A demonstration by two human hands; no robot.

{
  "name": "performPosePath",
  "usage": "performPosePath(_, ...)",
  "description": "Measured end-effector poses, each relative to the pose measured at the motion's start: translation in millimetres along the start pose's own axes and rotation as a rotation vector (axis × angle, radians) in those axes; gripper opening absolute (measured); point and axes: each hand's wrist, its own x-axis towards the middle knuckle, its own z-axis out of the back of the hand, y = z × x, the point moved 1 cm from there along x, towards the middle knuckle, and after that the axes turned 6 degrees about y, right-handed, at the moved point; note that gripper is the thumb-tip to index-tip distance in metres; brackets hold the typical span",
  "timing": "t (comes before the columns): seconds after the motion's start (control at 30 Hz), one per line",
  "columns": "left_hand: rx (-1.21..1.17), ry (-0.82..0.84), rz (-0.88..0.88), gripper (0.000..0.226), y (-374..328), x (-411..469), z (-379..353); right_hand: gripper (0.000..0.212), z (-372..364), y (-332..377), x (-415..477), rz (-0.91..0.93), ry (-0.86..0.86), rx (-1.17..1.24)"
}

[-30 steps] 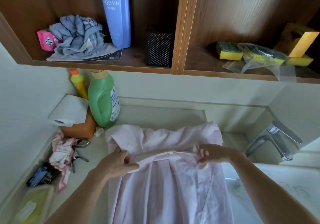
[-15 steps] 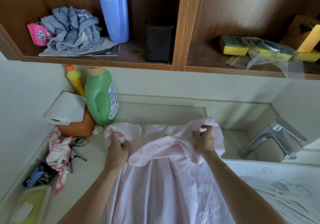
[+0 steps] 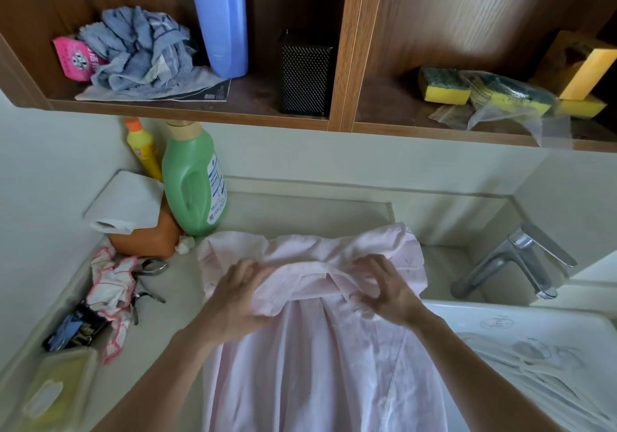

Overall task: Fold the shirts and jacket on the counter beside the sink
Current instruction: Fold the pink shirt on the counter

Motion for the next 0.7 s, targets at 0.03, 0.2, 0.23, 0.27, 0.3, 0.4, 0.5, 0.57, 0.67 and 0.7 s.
performPosePath(0.03, 0.145, 0.159, -0.006, 0.113, -1.5, 0.5, -4.7, 0.094, -7.0, 3.2, -0.6, -0.01, 0.146, -0.091)
performPosePath(0.2, 0.015, 0.019, -0.043, 0.076, 1.4, 9.6, 4.7, 0.117, -22.0, 6.8, 1.5, 0.061, 0.334, -0.384)
performPosePath(0.23, -0.061, -0.031, -0.053, 0.057, 1.2, 12.6, 13.5, 0.104, -15.4, 6.1, 2.8, 0.075, 0.316, -0.362)
performPosePath(0.27, -0.066, -0.08, -0.066, 0.042, 1.1, 15.8, 22.6, 0.09, -6.5, 6.5, 5.0, 0.083, 0.286, -0.332)
performPosePath(0.3, -0.035, -0.131, -0.079, 0.036, 1.8, 18.7, 29.7, 0.077, 4.1, 9.4, 8.2, 0.076, 0.245, -0.311)
performPosePath(0.4, 0.064, -0.341, -0.131, 0.049, 4.9, 22.6, 42.5, 0.057, 33.0, 21.8, 21.3, 0.243, -0.088, -0.332)
performPosePath(0.5, 0.103, -0.454, -0.201, 0.049, 4.6, 16.9, 36.7, 0.057, 45.4, 19.1, 26.0, 0.341, -0.267, -0.487)
performPosePath(0.57, 0.114, -0.231, -0.179, 0.044, 8.0, 9.1, 17.0, 0.065, 37.6, 3.3, 22.8, 0.25, -0.051, -0.526)
performPosePath(0.67, 0.126, 0.139, -0.102, 0.017, 18.2, -6.1, -11.2, 0.057, 19.3, -17.7, 7.5, -0.032, 0.515, -0.435)
performPosePath(0.7, 0.116, 0.172, -0.08, 0.028, 20.4, -7.9, -13.5, 0.059, 17.2, -19.4, 6.6, -0.079, 0.58, -0.357)
